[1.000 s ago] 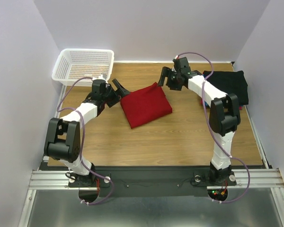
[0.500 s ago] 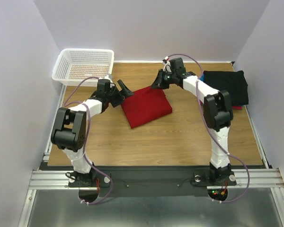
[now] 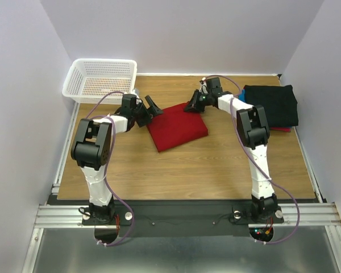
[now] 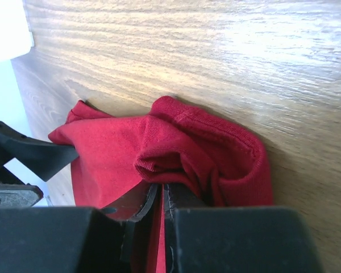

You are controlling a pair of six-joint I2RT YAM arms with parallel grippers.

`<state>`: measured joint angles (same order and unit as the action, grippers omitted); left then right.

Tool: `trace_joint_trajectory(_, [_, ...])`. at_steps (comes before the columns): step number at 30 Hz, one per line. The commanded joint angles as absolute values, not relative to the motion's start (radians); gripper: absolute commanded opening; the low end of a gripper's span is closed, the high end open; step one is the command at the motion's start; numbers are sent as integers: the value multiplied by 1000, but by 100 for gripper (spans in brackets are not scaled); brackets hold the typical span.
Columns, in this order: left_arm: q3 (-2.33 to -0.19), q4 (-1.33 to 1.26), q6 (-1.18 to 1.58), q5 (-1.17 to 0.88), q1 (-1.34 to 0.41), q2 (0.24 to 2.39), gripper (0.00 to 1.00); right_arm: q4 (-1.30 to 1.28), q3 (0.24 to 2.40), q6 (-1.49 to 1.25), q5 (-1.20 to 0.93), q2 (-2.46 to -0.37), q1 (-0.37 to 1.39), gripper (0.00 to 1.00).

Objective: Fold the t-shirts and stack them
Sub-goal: Fold the tshirt, then neatly place the folded tshirt to the corner

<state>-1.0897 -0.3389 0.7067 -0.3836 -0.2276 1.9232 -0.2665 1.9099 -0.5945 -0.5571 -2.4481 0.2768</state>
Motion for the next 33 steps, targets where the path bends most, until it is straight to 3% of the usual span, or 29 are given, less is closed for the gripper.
trace_joint_trajectory(1, [-1085, -330, 680, -383, -221, 1936, 98, -264, 1885, -546, -500, -2471, 256, 11])
trace_joint_trajectory(5, [-1110, -305, 673, -400, -221, 1881, 98, -267, 1888, -509, -508, -2401, 249, 14])
trace_joint_trajectory(10, [-1141, -224, 649, -373, -227, 1709, 98, -270, 1852, -456, -473, -2188, 236, 25])
trace_joint_trajectory(17, [-959, -199, 647, -353, -250, 1410, 98, -278, 1645, -293, -465, -1953, 238, 69])
trace_joint_trajectory(21, [-778, -154, 649, -318, -252, 1199, 98, -293, 1516, -226, -451, -1901, 239, 100])
trace_joint_trajectory(30, [-542, 102, 675, -149, -252, 818, 98, -334, 1508, -170, -312, -1957, 293, 99])
trace_joint_trajectory(33, [-512, 149, 695, -132, -252, 712, 98, -336, 1508, -184, -304, -2002, 295, 89])
